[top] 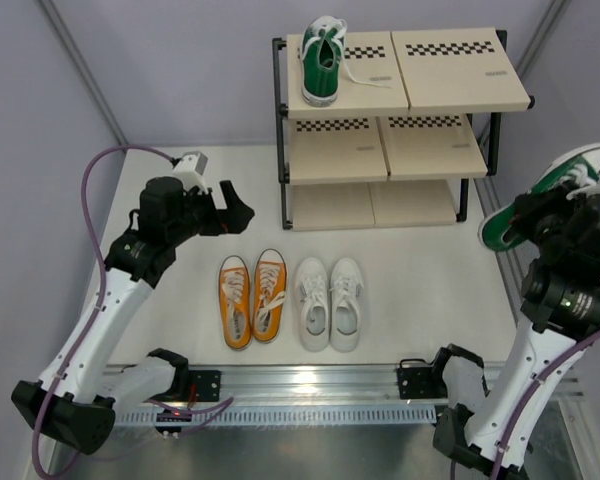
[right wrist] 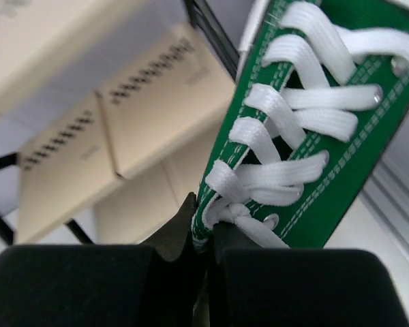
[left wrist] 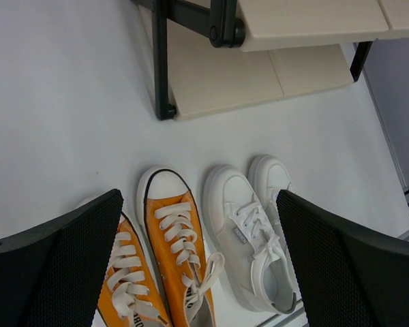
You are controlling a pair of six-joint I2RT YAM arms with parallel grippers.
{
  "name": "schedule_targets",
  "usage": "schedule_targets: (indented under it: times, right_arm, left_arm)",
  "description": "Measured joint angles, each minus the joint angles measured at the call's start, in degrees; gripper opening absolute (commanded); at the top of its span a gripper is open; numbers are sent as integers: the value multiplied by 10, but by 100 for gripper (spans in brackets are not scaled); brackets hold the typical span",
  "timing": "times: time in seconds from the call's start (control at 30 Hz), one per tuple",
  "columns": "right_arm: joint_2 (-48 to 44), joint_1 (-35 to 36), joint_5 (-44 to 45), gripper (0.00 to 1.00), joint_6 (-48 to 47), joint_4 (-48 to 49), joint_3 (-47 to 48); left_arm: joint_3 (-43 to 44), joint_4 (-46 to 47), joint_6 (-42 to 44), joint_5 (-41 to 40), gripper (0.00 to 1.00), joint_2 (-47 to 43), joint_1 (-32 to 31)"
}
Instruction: Place and organize the shoes onto the shoe shelf
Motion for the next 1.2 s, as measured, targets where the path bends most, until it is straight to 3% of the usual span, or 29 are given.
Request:
schedule_targets:
  times: [0.13, 0.23, 0.37, 0.63, 0.93, 1.2]
  right_arm:
    - [106, 28, -87, 3, -17, 5, 230]
    - [212, 87, -126, 3, -39, -5, 412]
    - [332, 146, -181, 3, -52, 26, 579]
    - [445, 207, -263, 3, -41, 152, 602]
    - [617, 287, -228, 3, 13, 327, 725]
    - [632, 364, -209, 3, -9, 327, 708]
  left_arm:
    - [9, 0, 1, -10, 99, 2, 0]
    - [11, 0, 0, -18, 99, 4, 0]
    - [17, 0, 0, -27, 99, 11, 0]
    - [19, 6, -1, -32, 99, 36, 0]
    - [49, 9, -1, -46, 99, 63, 0]
    - [49, 8, 1, -66, 99, 57, 0]
